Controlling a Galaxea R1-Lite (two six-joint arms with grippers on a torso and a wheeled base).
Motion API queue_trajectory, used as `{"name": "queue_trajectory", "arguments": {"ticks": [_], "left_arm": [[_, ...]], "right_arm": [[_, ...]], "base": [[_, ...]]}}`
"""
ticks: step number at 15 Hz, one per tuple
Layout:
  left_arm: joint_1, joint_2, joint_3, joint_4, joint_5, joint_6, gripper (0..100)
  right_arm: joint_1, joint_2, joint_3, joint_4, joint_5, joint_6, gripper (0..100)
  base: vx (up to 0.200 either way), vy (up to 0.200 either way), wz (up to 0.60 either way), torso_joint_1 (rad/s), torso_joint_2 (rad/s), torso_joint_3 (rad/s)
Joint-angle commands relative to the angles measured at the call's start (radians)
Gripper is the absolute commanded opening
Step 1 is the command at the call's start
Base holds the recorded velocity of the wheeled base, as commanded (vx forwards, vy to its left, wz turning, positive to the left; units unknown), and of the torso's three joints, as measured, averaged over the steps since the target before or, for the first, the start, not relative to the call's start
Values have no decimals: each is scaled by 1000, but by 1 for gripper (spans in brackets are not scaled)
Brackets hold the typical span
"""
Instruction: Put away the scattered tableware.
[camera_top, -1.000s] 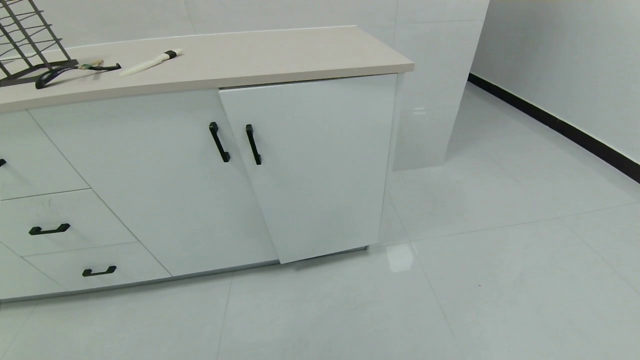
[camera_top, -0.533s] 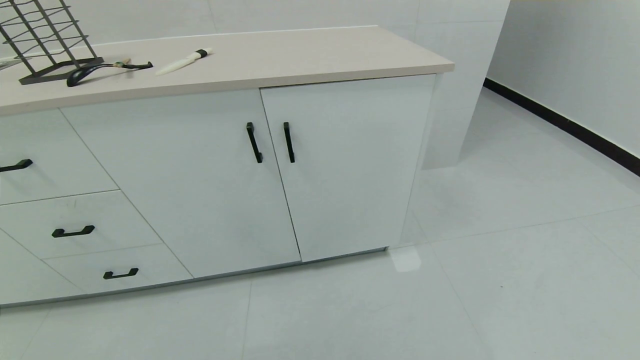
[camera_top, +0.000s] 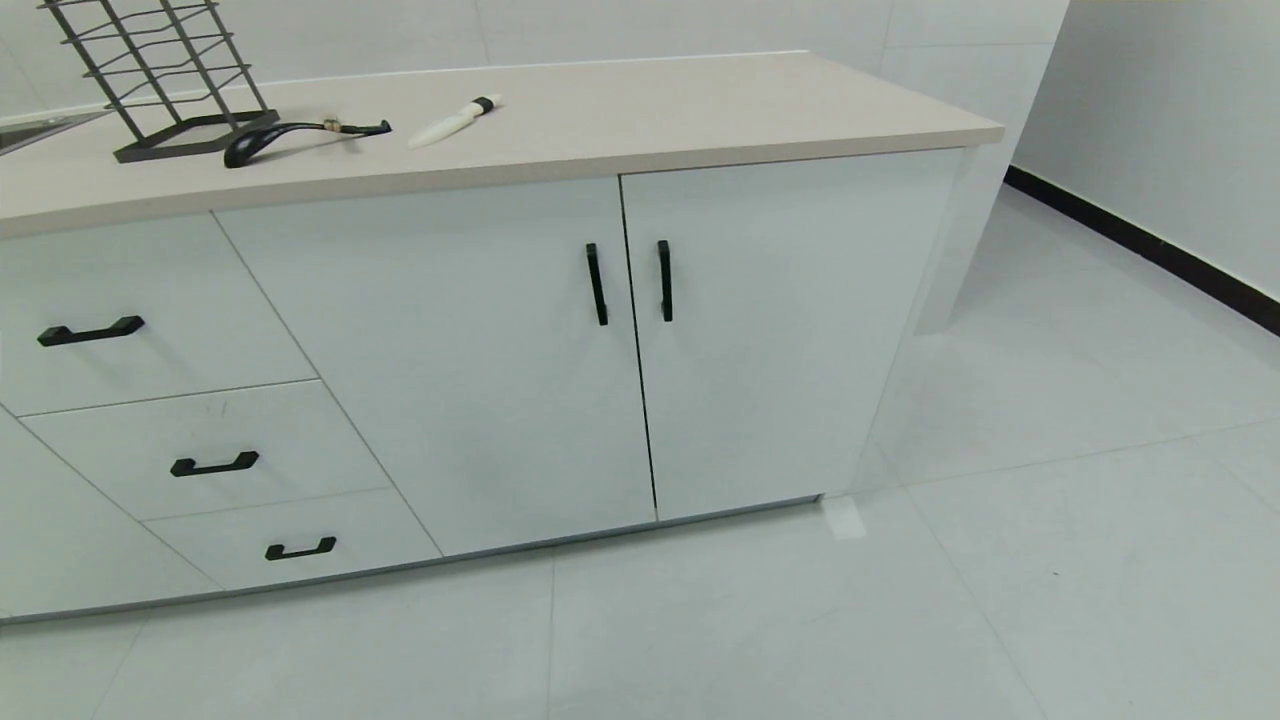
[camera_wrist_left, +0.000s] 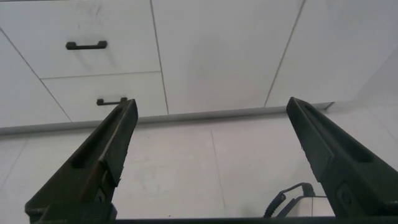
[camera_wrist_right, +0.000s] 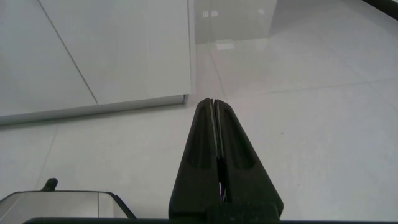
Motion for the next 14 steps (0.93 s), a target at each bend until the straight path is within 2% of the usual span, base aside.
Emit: {"name": "queue_trajectory", "arguments": {"ticks": [1,5,13,14], "left_arm": [[1,0,0,0,0,-2,100],[1,0,0,0,0,-1,100],[1,0,0,0,2,-4,100],[1,0,0,0,2,-4,100]], "right_arm": [[0,3,0,1,1,-1,0],[0,3,0,1,0,-3,0],[0,3,0,1,0,2,0],[0,3,0,1,0,2,0]], "base": [[0,200,0,2,2,2],[0,200,0,6,-1,4],[0,0,600,2,-1,2],[0,0,0,0,0,0]]}}
